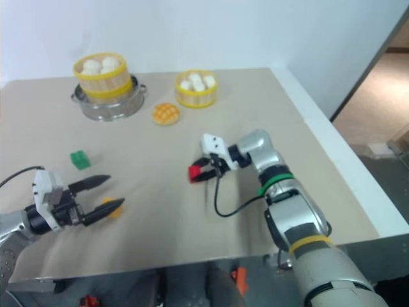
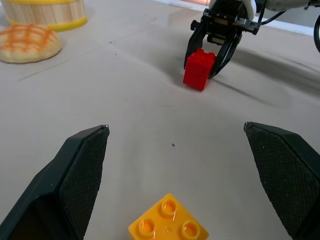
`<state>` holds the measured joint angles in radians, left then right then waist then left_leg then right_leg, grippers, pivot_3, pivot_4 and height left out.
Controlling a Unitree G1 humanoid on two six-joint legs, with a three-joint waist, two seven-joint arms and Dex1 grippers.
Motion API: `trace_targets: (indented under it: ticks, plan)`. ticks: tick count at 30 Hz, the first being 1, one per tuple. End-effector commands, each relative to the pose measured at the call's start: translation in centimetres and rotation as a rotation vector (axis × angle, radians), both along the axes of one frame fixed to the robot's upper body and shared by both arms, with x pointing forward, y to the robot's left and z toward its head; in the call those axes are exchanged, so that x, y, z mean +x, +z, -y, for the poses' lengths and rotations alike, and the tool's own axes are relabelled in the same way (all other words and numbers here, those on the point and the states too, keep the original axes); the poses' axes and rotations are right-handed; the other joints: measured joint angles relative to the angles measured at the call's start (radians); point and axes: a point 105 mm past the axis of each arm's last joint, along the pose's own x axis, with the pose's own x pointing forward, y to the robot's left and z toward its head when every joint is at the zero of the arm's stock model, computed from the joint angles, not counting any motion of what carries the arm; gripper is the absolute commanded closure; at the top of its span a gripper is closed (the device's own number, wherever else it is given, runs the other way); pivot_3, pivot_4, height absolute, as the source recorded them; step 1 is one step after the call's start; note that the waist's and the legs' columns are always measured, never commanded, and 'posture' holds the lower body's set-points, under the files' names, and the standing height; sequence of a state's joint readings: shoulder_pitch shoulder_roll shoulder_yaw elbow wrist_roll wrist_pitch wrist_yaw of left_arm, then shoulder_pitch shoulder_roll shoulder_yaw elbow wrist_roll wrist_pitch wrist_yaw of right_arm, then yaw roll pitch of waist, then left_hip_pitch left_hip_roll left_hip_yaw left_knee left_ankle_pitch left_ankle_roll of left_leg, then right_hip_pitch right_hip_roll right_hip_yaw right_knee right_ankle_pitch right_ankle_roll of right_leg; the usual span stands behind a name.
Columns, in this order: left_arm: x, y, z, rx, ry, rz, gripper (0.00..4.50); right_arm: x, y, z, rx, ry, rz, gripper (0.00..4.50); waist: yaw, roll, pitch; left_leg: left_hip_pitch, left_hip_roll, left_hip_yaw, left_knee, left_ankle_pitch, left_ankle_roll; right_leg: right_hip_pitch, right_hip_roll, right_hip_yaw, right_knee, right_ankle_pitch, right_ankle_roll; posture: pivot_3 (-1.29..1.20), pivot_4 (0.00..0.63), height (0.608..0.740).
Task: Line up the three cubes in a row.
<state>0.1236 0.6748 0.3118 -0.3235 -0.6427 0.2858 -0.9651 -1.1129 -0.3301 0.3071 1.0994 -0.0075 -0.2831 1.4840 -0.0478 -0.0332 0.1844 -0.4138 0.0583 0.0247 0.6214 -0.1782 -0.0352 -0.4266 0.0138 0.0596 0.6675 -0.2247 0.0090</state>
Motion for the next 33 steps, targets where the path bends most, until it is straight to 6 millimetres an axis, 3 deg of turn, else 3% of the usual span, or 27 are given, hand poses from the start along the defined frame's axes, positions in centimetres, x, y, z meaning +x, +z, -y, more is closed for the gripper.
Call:
trace_targets:
  ticks: [1,6,7,11,15,25,29,33]
  plan:
    - [0.0,0.5,0.1,0.002,-0.009,0.038,0.00,0.3,1.3,-0.4,0.012,0.018,0.056,1.89,0.000,0.000,0.000,0.000,0.000,0.000,0.000,0.000,0.000,0.000,0.000,0.000,0.000,0.000,0.000,0.00,0.150,0.740]
    - [0.0,0.8,0.4,0.003,-0.033,0.048,0.00,0.3,1.4,-0.4,0.018,0.023,0.057,0.11,0.000,0.000,0.000,0.000,0.000,0.000,0.000,0.000,0.000,0.000,0.000,0.000,0.000,0.000,0.000,0.00,0.150,0.740]
    - [-0.1,0.9,0.5,0.006,-0.042,0.051,0.00,0.3,1.5,-0.4,0.020,0.024,0.056,0.05,0.000,0.000,0.000,0.000,0.000,0.000,0.000,0.000,0.000,0.000,0.000,0.000,0.000,0.000,0.000,0.00,0.150,0.740]
    - [-0.2,1.1,1.0,0.014,-0.079,0.061,0.00,0.3,2.0,-0.3,0.030,0.027,0.060,0.05,0.000,0.000,0.000,0.000,0.000,0.000,0.000,0.000,0.000,0.000,0.000,0.000,0.000,0.000,0.000,0.00,0.150,0.740]
    - [0.4,1.7,0.8,0.008,-0.054,0.076,0.00,0.2,4.1,-0.1,0.119,0.012,0.027,0.05,0.000,0.000,0.000,0.000,0.000,0.000,0.000,0.000,0.000,0.000,0.000,0.000,0.000,0.000,0.000,0.00,0.150,0.740]
    - [2.2,5.0,0.0,0.031,0.007,0.178,0.00,-1.3,8.0,0.7,0.260,0.000,0.098,0.05,0.001,0.000,0.000,0.000,0.000,0.000,-0.001,0.000,0.000,0.000,0.000,0.000,0.000,0.001,0.003,0.00,0.150,0.740]
    - [4.3,5.5,-3.9,-0.008,0.281,0.212,0.00,-3.4,10.5,0.1,0.428,-0.036,0.000,0.05,-0.001,0.000,0.000,0.000,0.001,0.001,-0.002,0.000,0.000,-0.002,0.000,0.000,0.000,0.002,0.004,0.00,0.150,0.740]
    - [5.8,5.7,-6.7,-0.059,0.539,0.218,0.00,-5.0,10.2,-0.1,0.450,-0.052,-0.013,0.05,0.002,0.000,0.000,-0.001,0.002,0.000,-0.002,0.000,0.000,-0.002,0.002,-0.001,0.001,0.002,0.004,0.00,0.150,0.740]
